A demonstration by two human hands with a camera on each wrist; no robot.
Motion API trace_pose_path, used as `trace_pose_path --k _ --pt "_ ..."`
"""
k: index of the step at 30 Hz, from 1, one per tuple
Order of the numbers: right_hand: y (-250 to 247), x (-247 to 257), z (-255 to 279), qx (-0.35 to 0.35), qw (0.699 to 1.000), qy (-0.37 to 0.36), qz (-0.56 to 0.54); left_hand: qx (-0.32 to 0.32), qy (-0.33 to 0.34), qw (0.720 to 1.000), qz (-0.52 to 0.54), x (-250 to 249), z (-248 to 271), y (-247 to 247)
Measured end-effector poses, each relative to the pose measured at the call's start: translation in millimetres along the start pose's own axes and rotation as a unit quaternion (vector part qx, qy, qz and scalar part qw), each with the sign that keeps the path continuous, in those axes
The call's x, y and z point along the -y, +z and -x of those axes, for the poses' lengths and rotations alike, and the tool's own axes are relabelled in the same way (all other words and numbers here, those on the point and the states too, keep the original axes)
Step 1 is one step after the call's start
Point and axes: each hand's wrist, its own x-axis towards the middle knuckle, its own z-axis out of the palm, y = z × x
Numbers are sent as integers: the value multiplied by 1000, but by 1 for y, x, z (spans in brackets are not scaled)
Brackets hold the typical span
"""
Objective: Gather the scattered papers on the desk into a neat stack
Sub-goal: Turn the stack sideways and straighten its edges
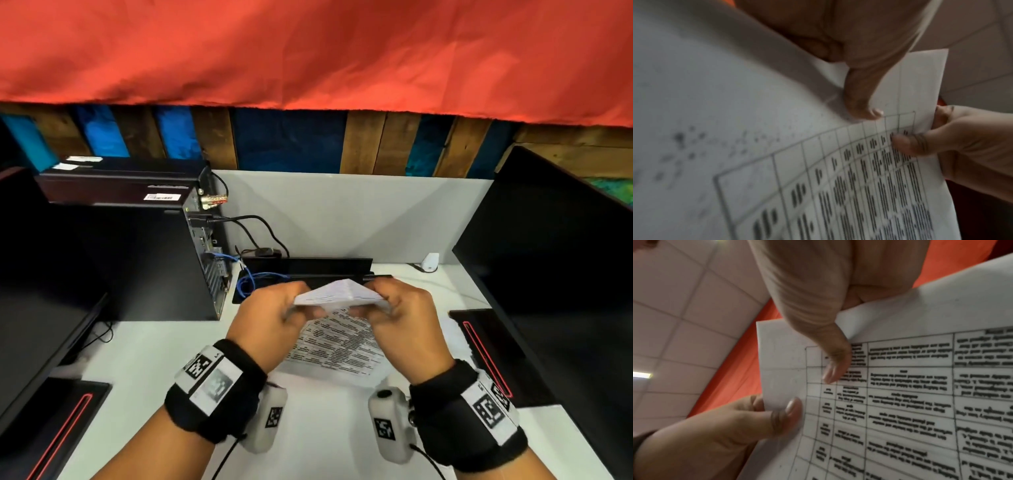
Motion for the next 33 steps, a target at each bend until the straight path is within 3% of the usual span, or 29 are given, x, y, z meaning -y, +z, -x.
trace_pose_path --k 3,5,8,11,14,15,22,33 --pt "-5 -20 0 68 995 71 -3 -31 -57 993 95 17 7 9" --pt "-16 -45 4 129 980 130 73 -53 -107 975 187 30 12 6" --pt "-39 -81 12 118 958 208 158 -89 -148 940 293 56 16 -3" --pt "-46 -108 23 58 964 256 -34 -118 -165 919 338 74 19 -7" --pt "-30 -119 35 22 904 302 -301 -138 -184 905 357 90 24 0" --pt "-21 -120 38 21 892 307 -330 -144 -191 902 359 93 25 4" --pt "28 -105 47 -67 899 305 -307 -156 -216 892 364 112 39 34" --pt "44 -126 60 -65 895 296 -327 -145 -298 866 375 139 44 41"
